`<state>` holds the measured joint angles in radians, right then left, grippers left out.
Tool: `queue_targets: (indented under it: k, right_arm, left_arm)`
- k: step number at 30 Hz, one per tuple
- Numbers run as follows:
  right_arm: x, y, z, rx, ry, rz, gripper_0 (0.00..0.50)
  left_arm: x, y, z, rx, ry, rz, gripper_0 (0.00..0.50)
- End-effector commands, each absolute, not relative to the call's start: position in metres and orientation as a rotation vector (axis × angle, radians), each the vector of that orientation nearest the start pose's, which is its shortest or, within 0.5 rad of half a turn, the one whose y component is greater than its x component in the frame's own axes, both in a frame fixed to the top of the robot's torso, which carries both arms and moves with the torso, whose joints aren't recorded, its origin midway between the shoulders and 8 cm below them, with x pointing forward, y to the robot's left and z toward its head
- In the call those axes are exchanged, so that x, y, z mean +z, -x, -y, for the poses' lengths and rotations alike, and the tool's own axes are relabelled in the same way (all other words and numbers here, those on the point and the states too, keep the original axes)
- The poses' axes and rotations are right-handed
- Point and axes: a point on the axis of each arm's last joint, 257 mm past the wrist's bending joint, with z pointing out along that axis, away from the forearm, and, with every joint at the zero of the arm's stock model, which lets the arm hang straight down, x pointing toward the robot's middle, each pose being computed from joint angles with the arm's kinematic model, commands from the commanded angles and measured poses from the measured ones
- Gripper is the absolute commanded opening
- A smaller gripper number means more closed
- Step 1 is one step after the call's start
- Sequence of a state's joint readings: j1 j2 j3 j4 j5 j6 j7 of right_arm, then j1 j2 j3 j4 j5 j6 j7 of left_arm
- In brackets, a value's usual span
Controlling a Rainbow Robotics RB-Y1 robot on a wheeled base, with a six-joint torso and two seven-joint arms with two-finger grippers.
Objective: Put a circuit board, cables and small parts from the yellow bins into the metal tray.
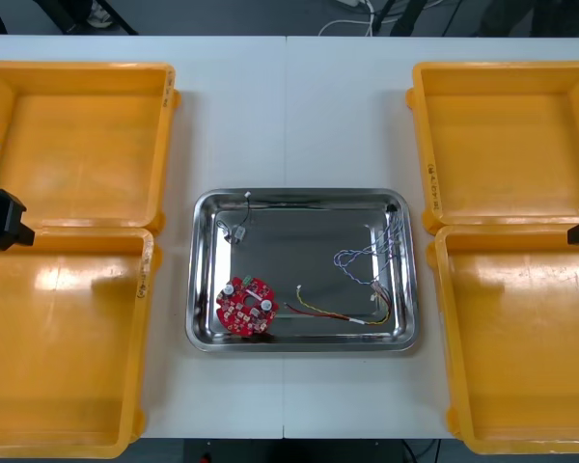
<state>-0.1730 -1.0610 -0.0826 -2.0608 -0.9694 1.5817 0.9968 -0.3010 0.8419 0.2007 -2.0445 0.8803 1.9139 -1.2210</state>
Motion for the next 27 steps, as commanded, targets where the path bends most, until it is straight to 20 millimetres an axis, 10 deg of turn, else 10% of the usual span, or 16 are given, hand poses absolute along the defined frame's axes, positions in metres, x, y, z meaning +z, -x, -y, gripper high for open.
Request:
queue_targets:
  k: [1,27]
  right_arm:
    - [-0.165,-0.413,0.38,0.045,-0.249,-2.592,0.5]
    - [-0.175,-0.393,0.382,0.007,-0.182,-2.685,0.5]
  left_arm:
    - [-0.144,-0.388,-0.393,0.104,-0.081,-2.698,0.5]
    - [-0.164,-0.396,-0.389,0.092,-0.113,-2.658,0.5]
